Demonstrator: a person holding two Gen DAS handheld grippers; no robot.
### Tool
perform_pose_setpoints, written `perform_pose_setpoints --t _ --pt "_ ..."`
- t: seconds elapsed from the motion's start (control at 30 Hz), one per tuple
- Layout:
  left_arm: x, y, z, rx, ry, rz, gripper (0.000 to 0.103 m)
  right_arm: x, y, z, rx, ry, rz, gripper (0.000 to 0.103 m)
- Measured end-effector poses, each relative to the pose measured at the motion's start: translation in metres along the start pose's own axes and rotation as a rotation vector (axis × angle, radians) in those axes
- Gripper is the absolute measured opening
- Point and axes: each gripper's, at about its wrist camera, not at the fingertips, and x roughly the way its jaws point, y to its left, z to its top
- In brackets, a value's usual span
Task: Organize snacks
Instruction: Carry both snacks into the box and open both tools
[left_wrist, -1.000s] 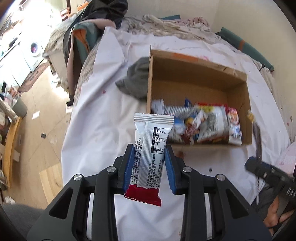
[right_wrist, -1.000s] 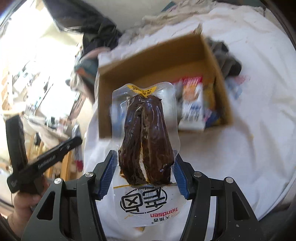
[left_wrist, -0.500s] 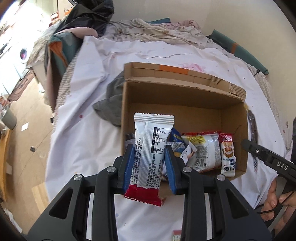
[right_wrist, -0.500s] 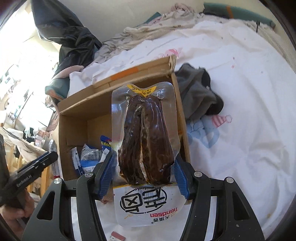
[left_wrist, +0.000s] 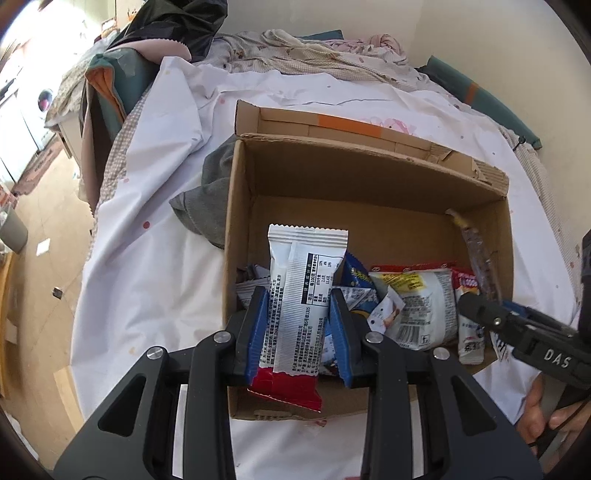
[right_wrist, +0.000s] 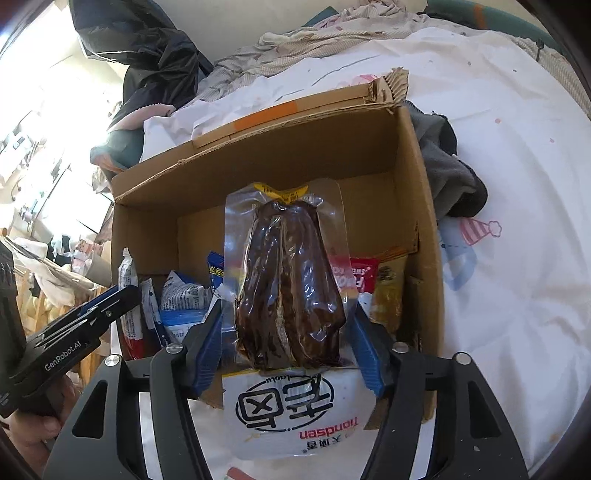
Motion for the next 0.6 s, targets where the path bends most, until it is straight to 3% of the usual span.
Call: perform_pose_setpoints --t 0.2,0.27,0.33,0.6 --pt "0.007 -0.001 -0.001 -0.016 0.041 -0.026 0.032 0.001 -0.007 -0.001 0.050 0.020 0.022 0.073" --pt "0.010 -0.001 -0.001 -0.025 0.063 -0.040 0.056 0.000 -0.008 -0.002 0.064 0.014 0.026 0.082" --pt "0.010 -0.002 -0.002 -0.030 0.068 -0.052 0.073 -0.005 -0.007 -0.002 0.065 -0.005 0.031 0.083" --pt "0.006 -0.004 -0.005 -0.010 0.058 -0.034 0.075 -0.009 0.002 -0.003 0.022 -0.030 0.017 0.084"
